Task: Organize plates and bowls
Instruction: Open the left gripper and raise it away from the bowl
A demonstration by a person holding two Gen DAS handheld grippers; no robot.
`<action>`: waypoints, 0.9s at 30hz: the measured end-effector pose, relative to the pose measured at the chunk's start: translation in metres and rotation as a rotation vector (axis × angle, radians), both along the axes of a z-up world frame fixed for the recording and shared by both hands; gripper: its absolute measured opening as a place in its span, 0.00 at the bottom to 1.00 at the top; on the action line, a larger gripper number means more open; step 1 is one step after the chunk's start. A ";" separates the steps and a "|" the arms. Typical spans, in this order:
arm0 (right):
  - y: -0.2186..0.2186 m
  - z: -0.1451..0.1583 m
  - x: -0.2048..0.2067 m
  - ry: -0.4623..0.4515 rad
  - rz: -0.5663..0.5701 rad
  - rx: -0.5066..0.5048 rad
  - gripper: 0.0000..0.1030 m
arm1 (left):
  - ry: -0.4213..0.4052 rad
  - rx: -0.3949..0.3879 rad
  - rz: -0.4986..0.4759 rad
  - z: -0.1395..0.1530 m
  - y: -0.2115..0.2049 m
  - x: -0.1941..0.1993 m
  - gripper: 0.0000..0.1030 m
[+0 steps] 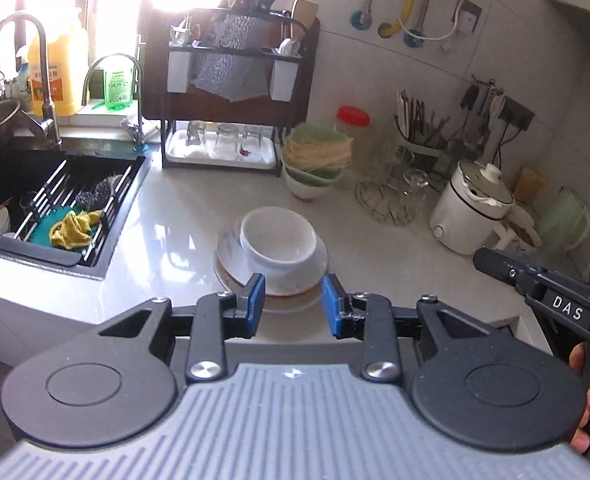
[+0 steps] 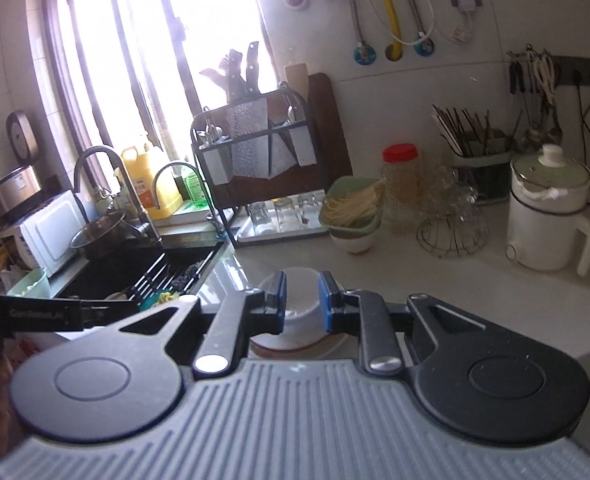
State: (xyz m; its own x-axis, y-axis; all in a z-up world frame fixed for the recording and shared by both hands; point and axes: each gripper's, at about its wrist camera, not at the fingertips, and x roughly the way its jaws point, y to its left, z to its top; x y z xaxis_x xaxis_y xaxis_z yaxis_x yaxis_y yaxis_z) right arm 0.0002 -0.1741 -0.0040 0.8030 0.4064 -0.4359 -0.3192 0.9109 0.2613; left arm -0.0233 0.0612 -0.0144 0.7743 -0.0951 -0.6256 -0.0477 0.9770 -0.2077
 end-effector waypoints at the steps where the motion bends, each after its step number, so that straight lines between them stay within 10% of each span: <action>1: -0.001 -0.001 -0.004 0.000 -0.005 -0.006 0.21 | 0.001 0.003 0.000 -0.001 -0.001 -0.003 0.36; 27: 0.022 -0.025 -0.070 0.061 -0.038 -0.089 0.21 | 0.053 0.000 -0.028 -0.029 0.007 -0.044 0.44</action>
